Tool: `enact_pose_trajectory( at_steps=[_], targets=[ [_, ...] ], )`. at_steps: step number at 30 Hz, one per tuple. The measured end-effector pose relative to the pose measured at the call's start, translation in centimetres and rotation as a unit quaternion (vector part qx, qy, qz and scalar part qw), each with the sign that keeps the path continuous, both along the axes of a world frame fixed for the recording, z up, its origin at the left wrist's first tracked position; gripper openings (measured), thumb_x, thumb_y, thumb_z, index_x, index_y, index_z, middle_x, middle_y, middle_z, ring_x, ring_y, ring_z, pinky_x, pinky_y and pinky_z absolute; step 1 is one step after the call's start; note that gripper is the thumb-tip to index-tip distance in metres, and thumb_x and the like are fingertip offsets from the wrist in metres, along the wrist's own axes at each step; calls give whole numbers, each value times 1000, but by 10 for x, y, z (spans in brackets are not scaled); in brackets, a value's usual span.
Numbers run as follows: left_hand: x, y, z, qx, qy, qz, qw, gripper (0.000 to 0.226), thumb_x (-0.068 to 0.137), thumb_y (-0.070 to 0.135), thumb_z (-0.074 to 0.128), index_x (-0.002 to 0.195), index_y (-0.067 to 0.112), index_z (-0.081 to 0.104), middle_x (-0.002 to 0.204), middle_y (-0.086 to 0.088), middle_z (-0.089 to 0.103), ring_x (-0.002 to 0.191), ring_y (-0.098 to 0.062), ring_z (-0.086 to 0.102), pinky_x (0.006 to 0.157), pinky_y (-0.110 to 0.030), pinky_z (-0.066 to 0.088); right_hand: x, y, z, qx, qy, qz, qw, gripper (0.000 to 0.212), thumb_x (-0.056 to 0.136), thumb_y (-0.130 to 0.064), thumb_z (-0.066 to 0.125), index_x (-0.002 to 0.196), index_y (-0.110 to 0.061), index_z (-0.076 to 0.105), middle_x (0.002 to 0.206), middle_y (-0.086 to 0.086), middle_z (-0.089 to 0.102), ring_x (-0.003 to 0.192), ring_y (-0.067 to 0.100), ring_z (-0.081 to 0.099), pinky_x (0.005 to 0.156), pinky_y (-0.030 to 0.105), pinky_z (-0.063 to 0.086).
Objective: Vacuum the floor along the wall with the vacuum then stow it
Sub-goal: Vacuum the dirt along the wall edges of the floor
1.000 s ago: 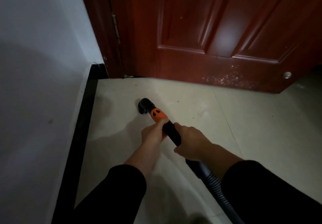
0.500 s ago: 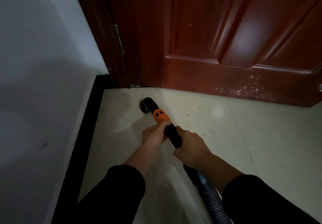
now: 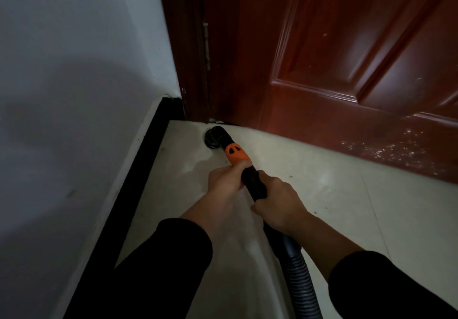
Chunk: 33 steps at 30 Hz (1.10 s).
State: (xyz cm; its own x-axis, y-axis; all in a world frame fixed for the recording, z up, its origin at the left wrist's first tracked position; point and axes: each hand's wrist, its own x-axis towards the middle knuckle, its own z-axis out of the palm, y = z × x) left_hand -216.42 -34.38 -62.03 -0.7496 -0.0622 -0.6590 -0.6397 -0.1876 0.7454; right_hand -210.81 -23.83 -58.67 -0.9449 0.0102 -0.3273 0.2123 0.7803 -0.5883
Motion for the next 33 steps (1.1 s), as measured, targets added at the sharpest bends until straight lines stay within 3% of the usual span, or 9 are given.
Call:
enact_pose_trajectory(
  at_steps=[7, 14, 20, 25, 33],
  targets=[
    [-18, -17, -5, -14, 19, 2, 1000, 17, 76, 23, 78, 74, 9, 69, 97, -19, 73, 95, -29, 70, 91, -38, 55, -21, -11, -11, -8, 15, 28, 999, 38, 77, -7, 59, 113, -15, 49, 82, 5, 57, 75, 27, 58, 61, 29, 40],
    [-35, -39, -9, -29, 38, 21, 999, 19, 77, 26, 77, 77, 7, 70, 98, -19, 72, 96, -30, 70, 91, -41, 53, -46, -28, -17, -25, 24, 53, 998, 40, 79, -6, 57, 116, -19, 50, 74, -3, 52, 63, 16, 50, 49, 23, 30],
    [-45, -52, -14, 3, 58, 63, 996, 13, 83, 18, 74, 74, 12, 67, 86, -9, 71, 90, -22, 69, 82, -30, 54, -60, -45, -22, -32, 35, 63, 997, 38, 83, -6, 57, 118, -17, 50, 70, -7, 47, 58, 7, 45, 49, 20, 29],
    [-48, -55, -14, -1, 60, 93, 994, 17, 85, 18, 72, 71, 14, 66, 78, -4, 68, 88, -24, 67, 84, -32, 54, -68, -54, -24, -35, 36, 66, 997, 38, 84, -7, 57, 121, -17, 49, 71, -7, 46, 58, 6, 45, 48, 19, 28],
    [-43, -67, -22, 21, 59, 107, 992, 10, 84, 21, 75, 77, 14, 70, 91, -8, 72, 95, -23, 70, 83, -31, 54, -68, -58, -23, -69, 17, 84, 994, 32, 85, -6, 58, 115, -17, 52, 72, -5, 50, 59, 8, 48, 48, 18, 29]
  ],
)
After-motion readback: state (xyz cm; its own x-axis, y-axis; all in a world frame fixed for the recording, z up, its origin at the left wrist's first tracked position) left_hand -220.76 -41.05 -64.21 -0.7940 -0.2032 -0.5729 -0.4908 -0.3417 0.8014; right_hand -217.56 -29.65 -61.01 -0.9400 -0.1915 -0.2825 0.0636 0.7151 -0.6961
